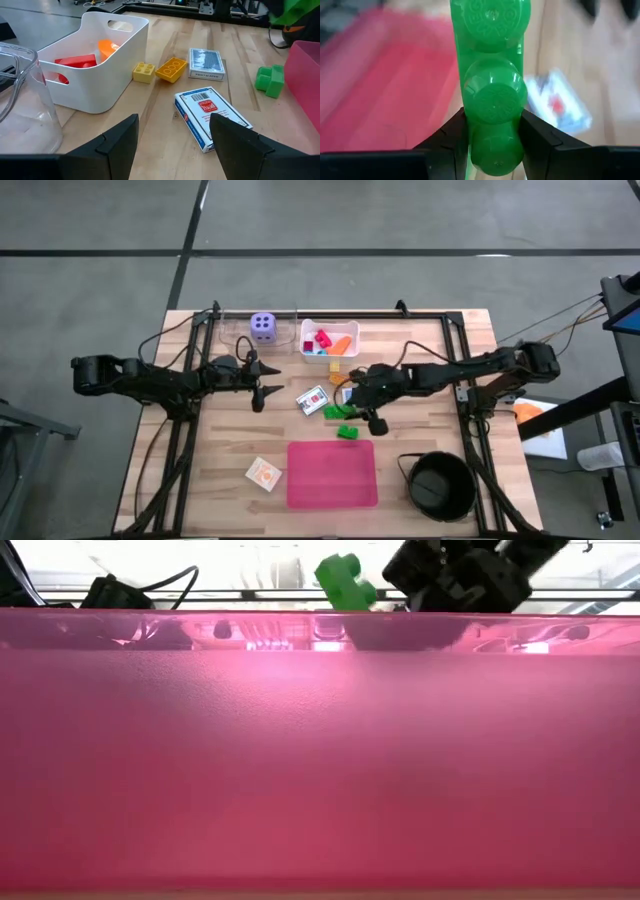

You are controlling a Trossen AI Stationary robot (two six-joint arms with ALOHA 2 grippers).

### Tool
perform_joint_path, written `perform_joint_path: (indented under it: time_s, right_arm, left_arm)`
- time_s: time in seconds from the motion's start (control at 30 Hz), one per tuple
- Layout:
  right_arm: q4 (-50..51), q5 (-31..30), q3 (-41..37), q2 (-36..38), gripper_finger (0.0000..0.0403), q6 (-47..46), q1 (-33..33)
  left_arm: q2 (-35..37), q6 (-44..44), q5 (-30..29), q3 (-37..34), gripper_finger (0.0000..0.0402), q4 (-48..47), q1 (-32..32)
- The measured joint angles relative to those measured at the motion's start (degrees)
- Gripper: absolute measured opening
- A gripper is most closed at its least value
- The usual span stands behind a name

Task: Pick & Place Toys
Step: Put the green four stud game piece into the white bin, then adjust the white bin

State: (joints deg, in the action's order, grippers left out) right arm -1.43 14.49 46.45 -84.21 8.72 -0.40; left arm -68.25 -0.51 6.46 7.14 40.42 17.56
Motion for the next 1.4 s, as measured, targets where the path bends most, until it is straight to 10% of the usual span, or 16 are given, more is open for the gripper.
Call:
perform_joint_path:
  time_s: [0.37,0.93,1.4]
  right_arm:
    - [-26.4,-6.2,-8.3,-4.2,0.0127,0.7,-7.8]
    - [-3.8,-7.0,5.5,-7.2,0.0127,5.1,-24.6]
    - [5.2,-7.2,15.0,-15.9,0.0278,6.1,-27.7]
  left_arm:
    - [0.0,-0.1,0.1,0.0,0.0246,0.1,0.0]
    - [0.0,-0.4,0.1,0.0,0.0246,0.0,0.0]
    - [0.0,-0.4,0.1,0.0,0.0245,0.0,0.0]
